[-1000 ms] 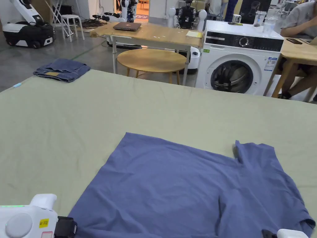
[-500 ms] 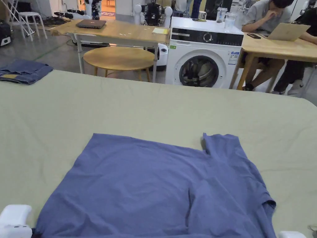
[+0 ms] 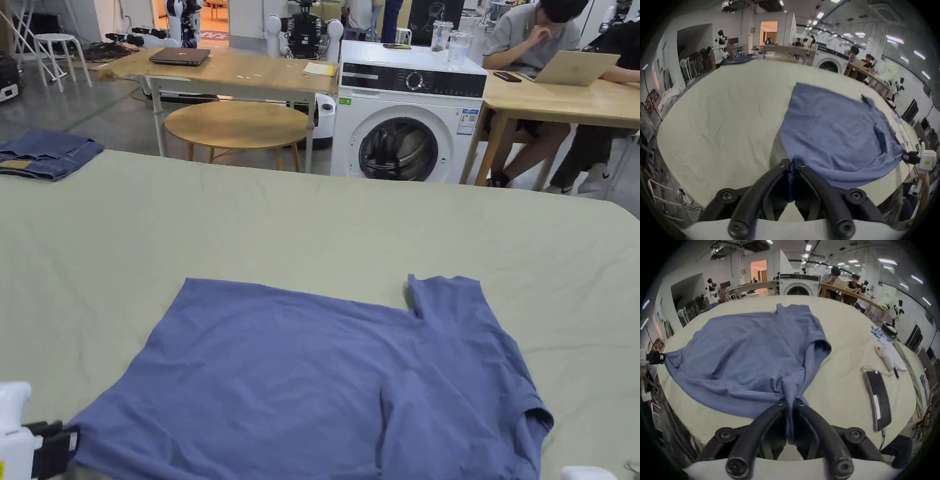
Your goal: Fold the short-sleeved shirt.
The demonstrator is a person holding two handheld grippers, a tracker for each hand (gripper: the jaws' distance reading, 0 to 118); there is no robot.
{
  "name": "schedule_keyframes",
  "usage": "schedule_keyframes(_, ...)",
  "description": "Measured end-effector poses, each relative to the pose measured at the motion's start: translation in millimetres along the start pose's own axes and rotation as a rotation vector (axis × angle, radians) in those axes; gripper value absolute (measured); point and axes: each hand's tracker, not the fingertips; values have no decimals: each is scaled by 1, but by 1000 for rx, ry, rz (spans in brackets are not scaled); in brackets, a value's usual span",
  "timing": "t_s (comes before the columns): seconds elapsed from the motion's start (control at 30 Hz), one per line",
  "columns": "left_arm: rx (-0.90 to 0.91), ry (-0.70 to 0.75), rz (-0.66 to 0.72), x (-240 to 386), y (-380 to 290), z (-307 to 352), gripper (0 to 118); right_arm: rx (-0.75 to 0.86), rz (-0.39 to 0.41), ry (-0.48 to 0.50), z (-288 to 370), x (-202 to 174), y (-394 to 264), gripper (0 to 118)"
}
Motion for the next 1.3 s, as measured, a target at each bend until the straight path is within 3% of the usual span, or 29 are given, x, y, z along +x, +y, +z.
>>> schedule_keyframes(0.13, 47, -3, -29, 6, 41, -6, 0, 31, -70, 17, 6, 8, 36, 5)
schedule_keyframes(0.27, 69, 9, -45, 8, 79, -31, 0, 36, -76, 0, -8, 12, 73, 5)
schedule_keyframes(0.47, 35, 43, -105, 17, 123, -90, 0, 1, -144, 16, -60, 21, 128, 5)
schedule_keyframes(0.67, -74, 50, -68, 14, 139, -158, 0, -20, -164, 9, -117, 22, 156, 7)
schedule_keyframes(0.77, -129, 67, -74, 14, 136, -176, 1, -52, -134, -22, -141, 19, 157, 19)
schedule_keyframes(0.8, -124, 81, -82, 7, 137, -191, 5, -42, -107, -45, -146, 18, 155, 28)
schedule_keyframes(0.87, -141, 77, -83, 5, 137, -193, 8, -40, -64, -79, -149, 13, 153, 32)
schedule_keyframes(0.93, -130, 79, -83, 4, 134, -187, 24, -7, -60, -102, -142, 8, 150, 53)
schedule_keyframes(0.97, -112, 70, -82, 3, 134, -183, 33, 40, -68, -105, -135, 6, 149, 58)
schedule_keyframes(1.03, -53, 47, -84, 5, 132, -168, 48, 130, -88, -68, -120, 2, 145, 60)
schedule_keyframes(1.07, -19, 30, -91, 12, 129, -158, 49, 173, -95, -66, -109, -5, 143, 62)
schedule_keyframes(1.23, 176, -53, -102, 37, 102, -104, 49, 383, -111, -12, -52, -48, 122, 62)
schedule_keyframes(1.3, 283, -43, -110, 47, 84, -81, 45, 455, -96, -5, -33, -70, 114, 50)
